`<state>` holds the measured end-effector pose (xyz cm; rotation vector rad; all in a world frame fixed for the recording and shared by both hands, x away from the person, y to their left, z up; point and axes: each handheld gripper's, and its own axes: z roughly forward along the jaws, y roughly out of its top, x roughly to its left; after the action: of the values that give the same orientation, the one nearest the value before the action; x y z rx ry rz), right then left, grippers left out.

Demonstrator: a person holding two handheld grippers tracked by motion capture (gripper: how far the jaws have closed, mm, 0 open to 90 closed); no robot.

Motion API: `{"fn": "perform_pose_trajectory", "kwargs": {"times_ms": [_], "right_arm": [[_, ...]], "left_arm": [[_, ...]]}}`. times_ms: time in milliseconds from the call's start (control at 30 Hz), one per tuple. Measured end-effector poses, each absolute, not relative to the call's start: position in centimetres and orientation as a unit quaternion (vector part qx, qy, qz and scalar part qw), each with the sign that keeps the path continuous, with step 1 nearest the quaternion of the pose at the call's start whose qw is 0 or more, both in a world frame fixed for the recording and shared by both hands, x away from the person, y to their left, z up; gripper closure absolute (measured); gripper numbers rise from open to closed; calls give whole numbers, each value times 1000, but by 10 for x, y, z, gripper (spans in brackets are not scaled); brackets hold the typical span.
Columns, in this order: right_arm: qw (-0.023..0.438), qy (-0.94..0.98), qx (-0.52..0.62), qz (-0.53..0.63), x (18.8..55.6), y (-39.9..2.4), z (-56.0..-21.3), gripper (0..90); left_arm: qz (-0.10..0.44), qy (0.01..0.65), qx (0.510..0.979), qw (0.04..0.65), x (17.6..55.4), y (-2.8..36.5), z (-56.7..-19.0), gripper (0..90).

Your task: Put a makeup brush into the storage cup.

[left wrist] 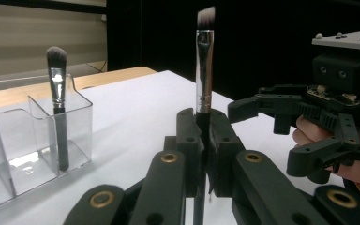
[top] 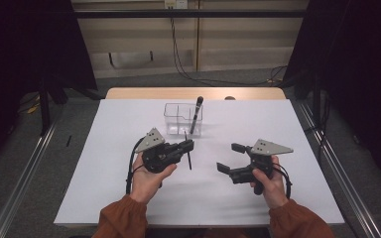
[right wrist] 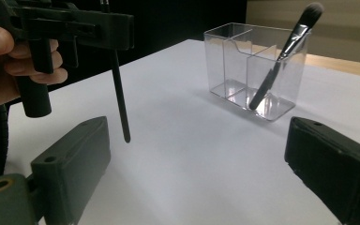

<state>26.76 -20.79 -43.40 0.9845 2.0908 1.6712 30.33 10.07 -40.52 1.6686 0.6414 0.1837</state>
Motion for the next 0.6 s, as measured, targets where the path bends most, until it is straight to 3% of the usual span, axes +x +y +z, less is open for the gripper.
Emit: {"fn": "perform_pose_trajectory", "kwargs": {"times_ms": [600], "right_arm": [[178, 704, 369, 580, 256, -244, -436, 60]], "left_arm": [[90, 287, 724, 621, 310, 111, -398, 854]]}}
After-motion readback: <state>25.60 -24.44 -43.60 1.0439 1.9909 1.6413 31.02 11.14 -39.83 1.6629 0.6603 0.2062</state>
